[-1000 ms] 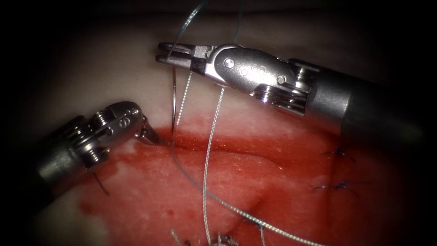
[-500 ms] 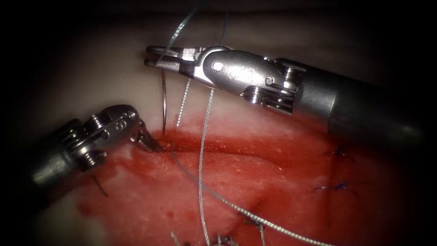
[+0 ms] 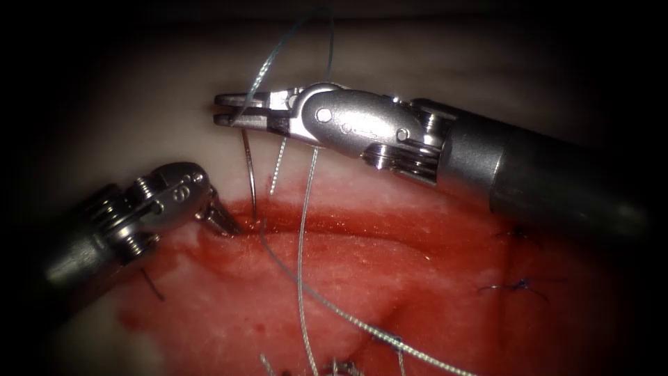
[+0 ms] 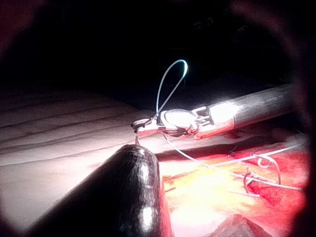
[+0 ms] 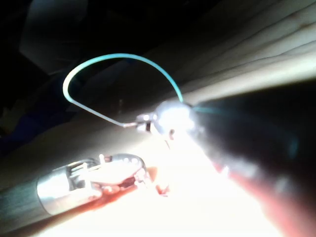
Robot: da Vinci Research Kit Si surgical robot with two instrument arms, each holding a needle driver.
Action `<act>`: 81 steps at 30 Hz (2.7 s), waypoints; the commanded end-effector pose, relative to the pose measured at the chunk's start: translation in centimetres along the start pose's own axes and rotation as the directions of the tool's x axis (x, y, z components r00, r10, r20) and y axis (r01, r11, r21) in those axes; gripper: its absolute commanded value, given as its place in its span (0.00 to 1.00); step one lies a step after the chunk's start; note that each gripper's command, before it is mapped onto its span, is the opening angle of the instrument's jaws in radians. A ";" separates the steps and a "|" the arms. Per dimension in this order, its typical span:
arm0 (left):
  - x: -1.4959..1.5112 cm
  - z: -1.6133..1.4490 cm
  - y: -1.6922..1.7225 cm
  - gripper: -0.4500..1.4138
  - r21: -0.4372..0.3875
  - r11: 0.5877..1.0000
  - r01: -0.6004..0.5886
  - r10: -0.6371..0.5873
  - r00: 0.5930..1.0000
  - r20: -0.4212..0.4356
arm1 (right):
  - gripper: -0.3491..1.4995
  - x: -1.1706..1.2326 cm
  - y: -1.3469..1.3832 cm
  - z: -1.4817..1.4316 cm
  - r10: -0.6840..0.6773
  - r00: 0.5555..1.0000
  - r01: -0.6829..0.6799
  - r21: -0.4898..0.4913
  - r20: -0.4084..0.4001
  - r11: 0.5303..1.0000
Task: Wound Closure
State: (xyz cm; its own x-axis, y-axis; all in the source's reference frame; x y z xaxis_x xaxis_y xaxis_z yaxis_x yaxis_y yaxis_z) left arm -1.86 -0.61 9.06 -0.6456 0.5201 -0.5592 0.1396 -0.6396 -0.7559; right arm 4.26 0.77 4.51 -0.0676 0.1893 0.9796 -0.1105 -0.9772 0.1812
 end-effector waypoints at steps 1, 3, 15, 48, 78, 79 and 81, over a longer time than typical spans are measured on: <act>0.13 -0.09 -0.04 0.00 0.010 1.000 -0.006 0.006 1.000 0.000 | 0.00 -0.08 -0.15 0.04 0.001 1.000 -0.001 0.001 0.013 1.000; 0.13 -0.09 -0.04 0.00 0.010 1.000 -0.006 0.006 1.000 0.000 | 0.00 -0.09 -0.15 0.04 0.011 1.000 -0.011 -0.009 0.022 1.000; 0.13 -0.09 -0.07 0.00 0.022 1.000 -0.007 0.008 1.000 -0.005 | 0.00 -0.04 -0.12 0.02 0.079 0.996 -0.077 -0.040 0.043 0.996; 0.11 -0.08 -0.05 0.00 0.038 0.999 0.013 -0.013 1.000 -0.007 | 0.00 -0.02 -0.04 0.02 0.123 0.991 -0.117 0.090 -0.057 0.989; 0.08 -0.10 -0.08 0.00 0.034 0.999 0.022 -0.022 1.000 -0.004 | 0.00 -0.03 0.02 -0.02 0.278 0.961 -0.278 -0.010 -0.009 0.961; 0.08 -0.10 -0.08 0.00 0.034 0.999 0.022 -0.022 1.000 -0.004 | 0.00 -0.03 0.02 -0.02 0.294 0.956 -0.294 -0.008 -0.003 0.956; 0.08 -0.09 -0.08 0.00 0.035 0.999 0.021 -0.021 1.000 -0.004 | 0.00 -0.03 0.02 -0.02 0.311 0.950 -0.311 -0.006 0.000 0.950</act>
State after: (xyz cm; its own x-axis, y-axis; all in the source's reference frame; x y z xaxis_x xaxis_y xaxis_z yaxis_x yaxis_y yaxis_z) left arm -1.84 -0.61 9.13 -0.6493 0.5379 -0.5376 0.0996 -0.6406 -0.7614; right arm 4.16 0.62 4.59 -0.1072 -0.1455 0.9835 -0.0889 -0.9839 -0.1553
